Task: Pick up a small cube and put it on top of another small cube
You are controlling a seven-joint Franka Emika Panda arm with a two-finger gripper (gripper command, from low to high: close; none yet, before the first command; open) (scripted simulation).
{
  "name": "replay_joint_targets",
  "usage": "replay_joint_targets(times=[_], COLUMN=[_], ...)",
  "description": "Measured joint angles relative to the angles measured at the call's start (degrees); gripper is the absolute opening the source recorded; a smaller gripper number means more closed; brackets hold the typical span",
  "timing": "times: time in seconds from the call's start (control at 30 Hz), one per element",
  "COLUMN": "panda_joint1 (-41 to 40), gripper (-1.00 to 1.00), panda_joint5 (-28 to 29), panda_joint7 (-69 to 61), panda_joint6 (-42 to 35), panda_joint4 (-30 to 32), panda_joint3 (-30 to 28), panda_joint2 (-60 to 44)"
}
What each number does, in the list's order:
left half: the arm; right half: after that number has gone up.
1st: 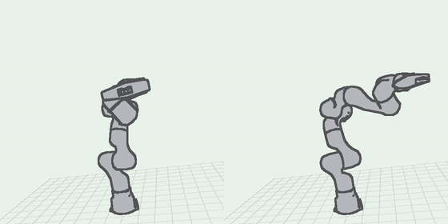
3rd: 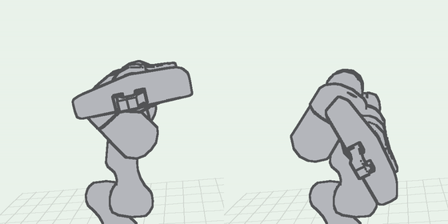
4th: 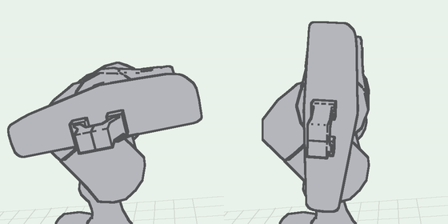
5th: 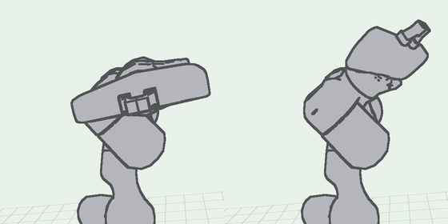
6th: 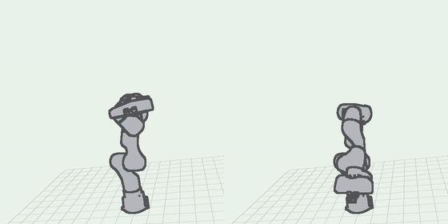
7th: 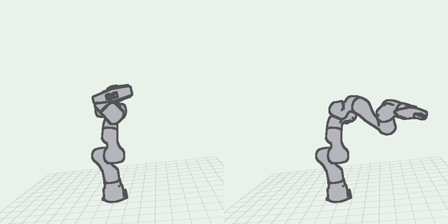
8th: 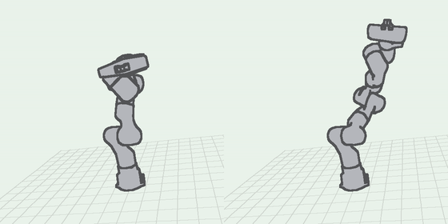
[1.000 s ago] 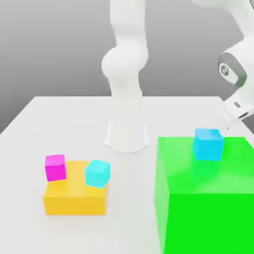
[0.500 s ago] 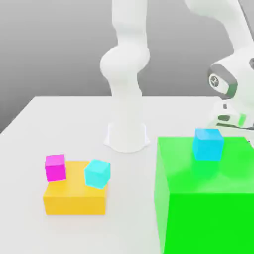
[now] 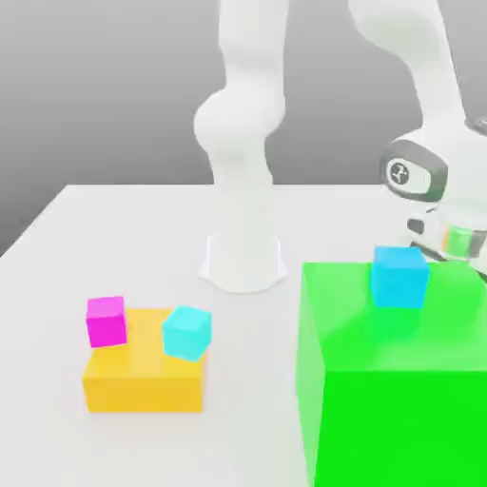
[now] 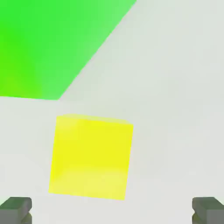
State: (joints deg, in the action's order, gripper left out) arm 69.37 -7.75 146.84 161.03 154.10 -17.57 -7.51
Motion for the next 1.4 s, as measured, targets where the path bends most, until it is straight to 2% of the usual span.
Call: replay_joint_targets(times=[0.13,0.3,0.33,0.57,0.9,1.13,1.4], panda_joint1=[-1.3,-6.1,-7.0,-7.1,-1.8,0.6,-0.4], gripper=[0.00,0.00,-1.00,-1.00,-1.00,-1.00,-1.00], panda_joint5=[-2.9,-8.4,-9.2,-9.2,1.3,12.2,15.7], panda_joint7=[-1.5,-5.6,-6.2,-6.2,1.7,-13.9,-28.0], panda_joint6=[3.7,8.7,9.5,9.6,0.5,-10.3,-13.6], panda_joint4=[-1.1,-2.4,-2.6,-2.6,0.0,-4.5,-10.8], panda_joint3=[1.8,7.8,8.9,8.9,1.3,3.6,5.1], panda_joint2=[-4.3,-10.9,-11.9,-12.0,-0.1,-2.0,-5.1])
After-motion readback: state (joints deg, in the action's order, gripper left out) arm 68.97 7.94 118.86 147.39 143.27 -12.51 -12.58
